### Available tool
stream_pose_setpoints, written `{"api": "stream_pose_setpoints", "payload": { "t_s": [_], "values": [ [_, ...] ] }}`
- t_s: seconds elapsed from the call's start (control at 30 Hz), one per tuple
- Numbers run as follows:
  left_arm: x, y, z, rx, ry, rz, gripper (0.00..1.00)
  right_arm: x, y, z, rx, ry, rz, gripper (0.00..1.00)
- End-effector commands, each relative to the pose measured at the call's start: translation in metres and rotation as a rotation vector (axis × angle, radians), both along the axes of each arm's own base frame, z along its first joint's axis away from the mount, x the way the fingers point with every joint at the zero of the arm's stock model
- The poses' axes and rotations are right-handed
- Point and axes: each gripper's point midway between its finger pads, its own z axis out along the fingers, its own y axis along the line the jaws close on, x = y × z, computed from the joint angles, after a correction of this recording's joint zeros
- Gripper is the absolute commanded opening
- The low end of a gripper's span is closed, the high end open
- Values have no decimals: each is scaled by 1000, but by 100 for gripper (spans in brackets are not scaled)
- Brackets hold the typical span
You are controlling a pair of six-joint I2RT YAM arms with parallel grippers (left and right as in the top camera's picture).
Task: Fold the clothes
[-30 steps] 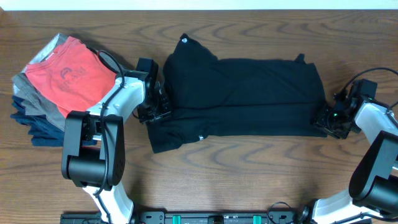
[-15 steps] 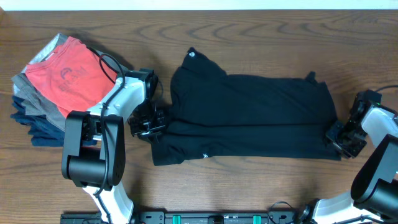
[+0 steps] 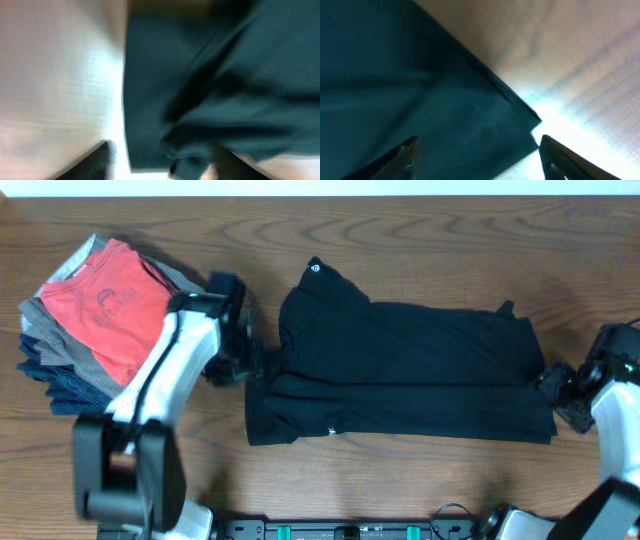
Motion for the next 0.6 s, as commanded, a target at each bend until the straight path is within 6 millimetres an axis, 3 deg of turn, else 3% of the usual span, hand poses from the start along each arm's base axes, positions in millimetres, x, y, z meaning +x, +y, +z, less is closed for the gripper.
{"api": "stream_pose_setpoints", "payload": {
  "t_s": [0.0, 0.1, 0.23, 0.57],
  "values": [
    [37, -8, 37, -39, -221, -33, 88, 22, 20, 21, 77, -149, 117, 77],
    [67, -18, 47, -88, -345, -41, 89, 31, 33, 28, 114, -205, 184, 77],
    [103, -31, 39, -138, -419, -58, 89, 33, 46, 27, 140, -206, 233, 77],
    [181, -71, 7, -288, -313, -105, 89, 34, 51, 27, 138, -203, 258, 77]
  ]
}}
